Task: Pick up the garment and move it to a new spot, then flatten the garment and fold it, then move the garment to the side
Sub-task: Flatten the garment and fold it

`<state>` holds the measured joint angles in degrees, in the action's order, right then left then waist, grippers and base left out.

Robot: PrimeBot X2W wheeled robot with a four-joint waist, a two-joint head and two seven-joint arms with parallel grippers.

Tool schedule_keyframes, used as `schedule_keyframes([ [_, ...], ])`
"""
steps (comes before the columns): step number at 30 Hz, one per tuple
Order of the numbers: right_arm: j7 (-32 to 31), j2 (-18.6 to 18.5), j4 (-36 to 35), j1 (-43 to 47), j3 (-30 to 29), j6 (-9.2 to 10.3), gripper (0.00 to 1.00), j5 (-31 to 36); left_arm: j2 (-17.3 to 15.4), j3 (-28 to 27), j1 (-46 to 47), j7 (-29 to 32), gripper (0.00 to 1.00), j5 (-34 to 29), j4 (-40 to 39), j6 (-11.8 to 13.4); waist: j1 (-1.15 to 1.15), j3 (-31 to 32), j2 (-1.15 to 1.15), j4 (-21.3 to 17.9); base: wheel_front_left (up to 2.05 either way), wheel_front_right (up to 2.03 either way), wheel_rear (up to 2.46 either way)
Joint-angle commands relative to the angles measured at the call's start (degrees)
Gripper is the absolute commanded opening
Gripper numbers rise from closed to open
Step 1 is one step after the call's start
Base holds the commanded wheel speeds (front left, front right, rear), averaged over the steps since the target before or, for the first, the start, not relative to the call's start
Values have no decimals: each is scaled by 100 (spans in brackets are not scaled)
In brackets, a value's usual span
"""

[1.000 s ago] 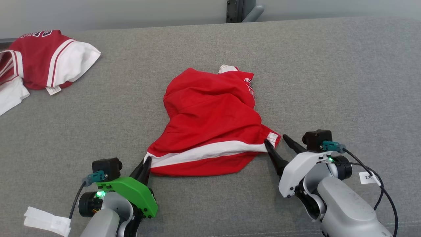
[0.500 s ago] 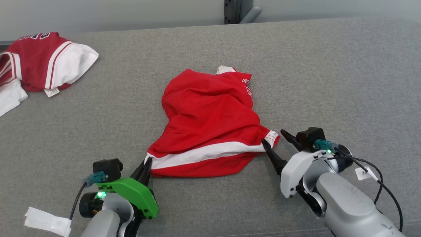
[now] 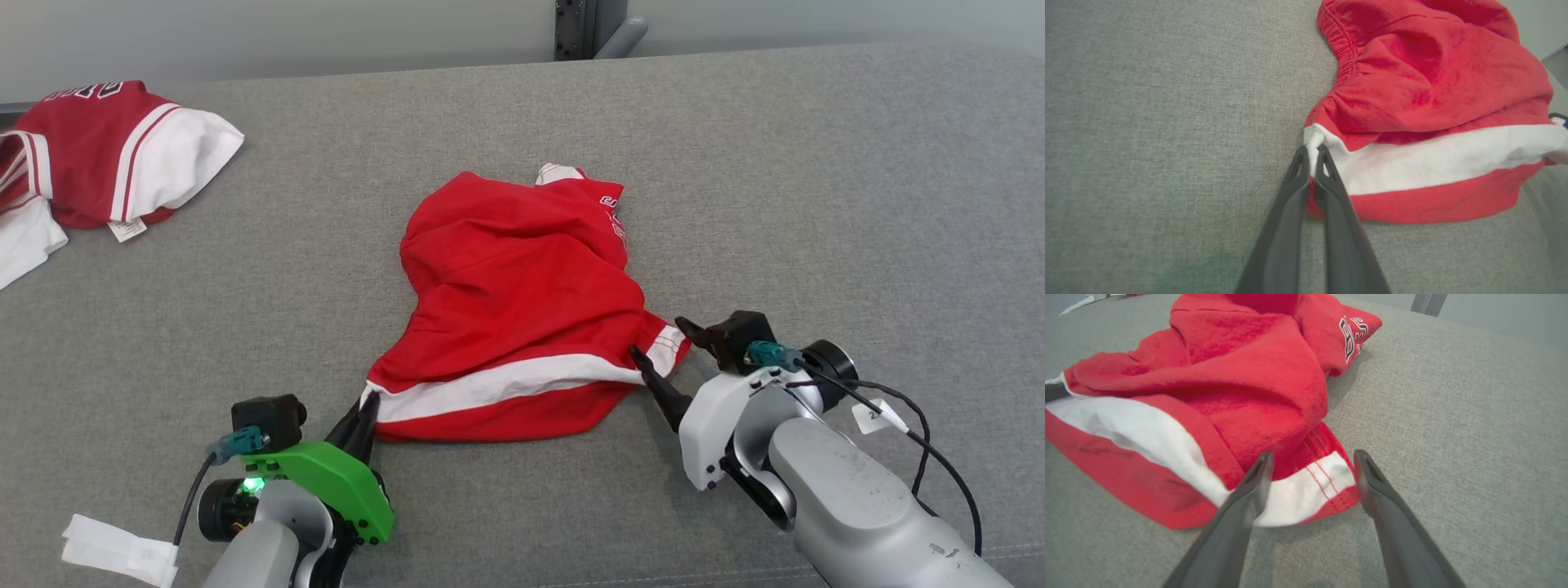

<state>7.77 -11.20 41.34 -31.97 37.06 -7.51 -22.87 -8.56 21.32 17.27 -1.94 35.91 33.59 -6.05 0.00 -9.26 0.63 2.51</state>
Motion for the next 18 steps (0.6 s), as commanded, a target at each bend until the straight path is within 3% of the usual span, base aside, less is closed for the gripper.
schedule_keyframes([
  [1,-73,-20,-13,-53,33,4,97,32,-43,9,10,-27,0,39,11,9,0,-2,-63,-2,0,0,0],
  [6,-465,-107,7,-103,224,4,70,-133,-42,28,58,-26,0,53,22,15,0,-17,-63,15,0,0,0],
  [8,-566,-139,1,-104,257,4,50,-205,-40,39,77,-31,0,62,28,13,0,-17,-63,26,0,0,0],
  [15,-907,-228,-134,27,294,4,26,-379,-64,42,77,-64,0,102,45,27,0,6,-63,2,0,0,0],
  [17,-949,-257,-177,59,306,4,0,-416,-72,38,74,-67,0,104,43,31,0,6,-63,-14,0,0,0],
  [18,-978,-268,-180,90,308,4,0,-450,-76,38,75,-74,0,109,43,35,0,5,-63,-21,0,0,0],
])
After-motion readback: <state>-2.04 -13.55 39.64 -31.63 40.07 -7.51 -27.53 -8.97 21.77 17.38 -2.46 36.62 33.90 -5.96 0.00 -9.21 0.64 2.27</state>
